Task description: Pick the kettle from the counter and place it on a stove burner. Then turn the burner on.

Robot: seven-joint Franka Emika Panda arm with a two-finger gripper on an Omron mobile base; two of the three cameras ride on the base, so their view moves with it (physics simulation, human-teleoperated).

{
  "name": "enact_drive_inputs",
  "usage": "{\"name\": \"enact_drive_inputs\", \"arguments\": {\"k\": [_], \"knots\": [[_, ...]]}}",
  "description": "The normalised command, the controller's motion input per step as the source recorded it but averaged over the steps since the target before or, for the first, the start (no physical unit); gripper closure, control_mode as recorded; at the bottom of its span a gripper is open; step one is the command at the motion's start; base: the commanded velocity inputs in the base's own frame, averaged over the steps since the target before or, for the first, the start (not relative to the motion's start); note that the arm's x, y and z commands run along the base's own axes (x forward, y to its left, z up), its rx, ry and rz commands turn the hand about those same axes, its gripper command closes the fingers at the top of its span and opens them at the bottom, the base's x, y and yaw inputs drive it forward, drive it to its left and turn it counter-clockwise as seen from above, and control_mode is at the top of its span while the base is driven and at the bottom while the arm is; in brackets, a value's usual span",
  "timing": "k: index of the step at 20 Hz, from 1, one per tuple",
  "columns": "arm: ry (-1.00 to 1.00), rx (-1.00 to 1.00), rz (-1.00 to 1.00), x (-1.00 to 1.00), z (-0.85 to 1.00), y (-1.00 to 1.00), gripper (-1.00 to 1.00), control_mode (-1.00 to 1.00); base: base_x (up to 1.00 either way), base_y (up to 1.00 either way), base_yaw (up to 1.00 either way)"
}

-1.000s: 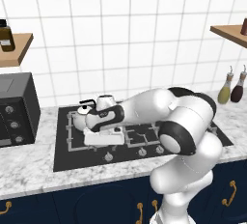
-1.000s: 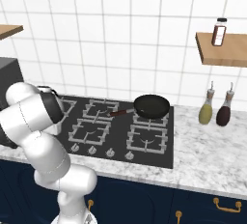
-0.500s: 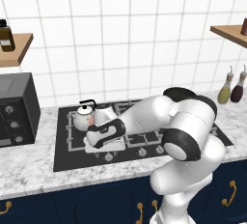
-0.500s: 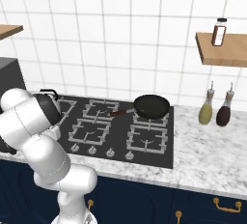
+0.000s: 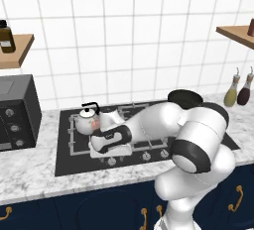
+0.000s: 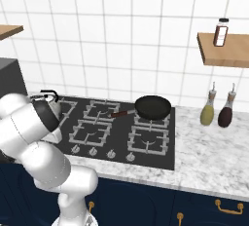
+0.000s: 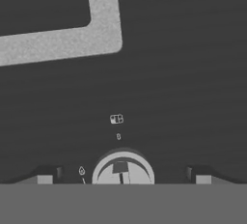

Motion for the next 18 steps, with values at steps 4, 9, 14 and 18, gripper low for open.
{"name": "enact_drive_inputs", "arguments": {"k": [4,9,14,18], "knots": [[0.0,0.0,0.0,0.0,-0.04,0.0,-1.0,-1.0,0.0,0.0,0.0],[0.0,-0.01,0.0,-0.08,-0.04,0.0,-1.0,-1.0,0.0,0.0,0.0],[0.0,0.0,0.0,0.0,0.0,0.0,1.0,-1.0,0.0,0.0,0.0],[-0.01,0.0,0.0,0.01,0.0,0.0,1.0,-1.0,0.0,0.0,0.0]]}}
